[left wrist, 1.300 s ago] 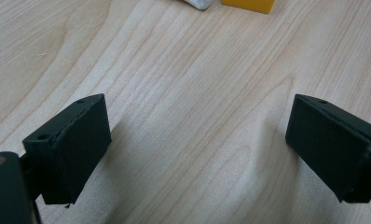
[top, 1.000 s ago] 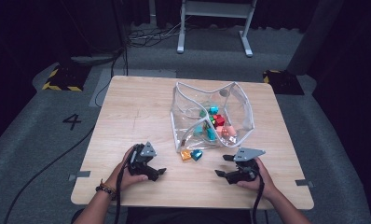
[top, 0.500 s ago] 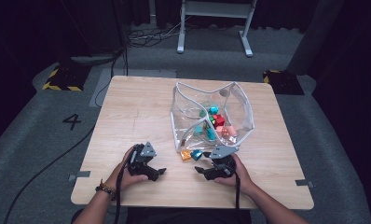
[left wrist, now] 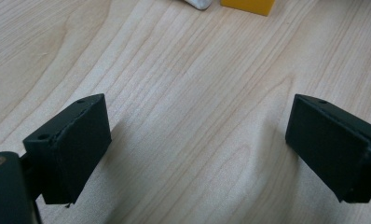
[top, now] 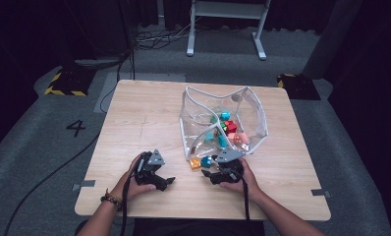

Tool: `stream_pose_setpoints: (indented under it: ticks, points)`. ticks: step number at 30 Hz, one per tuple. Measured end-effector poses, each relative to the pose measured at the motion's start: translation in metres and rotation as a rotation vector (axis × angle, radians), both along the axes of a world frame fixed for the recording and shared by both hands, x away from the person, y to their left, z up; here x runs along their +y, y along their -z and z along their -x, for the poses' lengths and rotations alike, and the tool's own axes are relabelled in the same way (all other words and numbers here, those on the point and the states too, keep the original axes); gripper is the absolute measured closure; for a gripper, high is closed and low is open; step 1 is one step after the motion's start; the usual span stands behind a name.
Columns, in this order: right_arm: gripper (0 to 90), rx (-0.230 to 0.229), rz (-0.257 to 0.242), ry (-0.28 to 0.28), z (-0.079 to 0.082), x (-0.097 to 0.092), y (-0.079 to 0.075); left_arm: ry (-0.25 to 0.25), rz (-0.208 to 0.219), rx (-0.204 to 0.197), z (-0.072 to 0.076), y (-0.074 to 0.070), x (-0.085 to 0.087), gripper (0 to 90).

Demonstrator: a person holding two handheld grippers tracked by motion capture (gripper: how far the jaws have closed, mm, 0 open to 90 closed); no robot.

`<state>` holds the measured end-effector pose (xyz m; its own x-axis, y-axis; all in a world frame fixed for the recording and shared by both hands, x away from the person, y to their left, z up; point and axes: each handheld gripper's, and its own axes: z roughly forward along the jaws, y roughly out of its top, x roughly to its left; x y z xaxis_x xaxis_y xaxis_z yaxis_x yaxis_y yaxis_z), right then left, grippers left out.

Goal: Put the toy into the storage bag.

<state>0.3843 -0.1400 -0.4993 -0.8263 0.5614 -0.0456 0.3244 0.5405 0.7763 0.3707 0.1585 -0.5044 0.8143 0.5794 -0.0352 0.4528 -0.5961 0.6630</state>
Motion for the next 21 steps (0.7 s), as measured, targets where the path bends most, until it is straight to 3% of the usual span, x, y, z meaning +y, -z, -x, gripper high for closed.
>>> stream_pose_setpoints:
  ticks: [6,7,8,12,21]
  points:
    - [32.2,-0.014,0.01,-0.007,-0.008,0.003,0.004,0.0,0.0,0.0,0.0,0.0,0.0,6.8]
    - [35.5,-0.007,0.008,-0.008,-0.008,0.003,0.004,-0.002,0.003,0.001,0.0,0.0,0.0,6.8]
    - [48.7,0.001,0.0,-0.037,-0.008,0.003,0.004,0.0,0.0,0.0,0.0,0.0,0.0,6.9]
    - [58.3,0.013,0.0,-0.069,-0.004,0.005,0.004,0.0,0.0,0.0,0.0,0.0,0.0,6.8]
    - [59.6,0.009,0.006,-0.121,0.003,-0.002,0.001,-0.001,0.001,0.0,0.0,0.0,0.0,6.8]
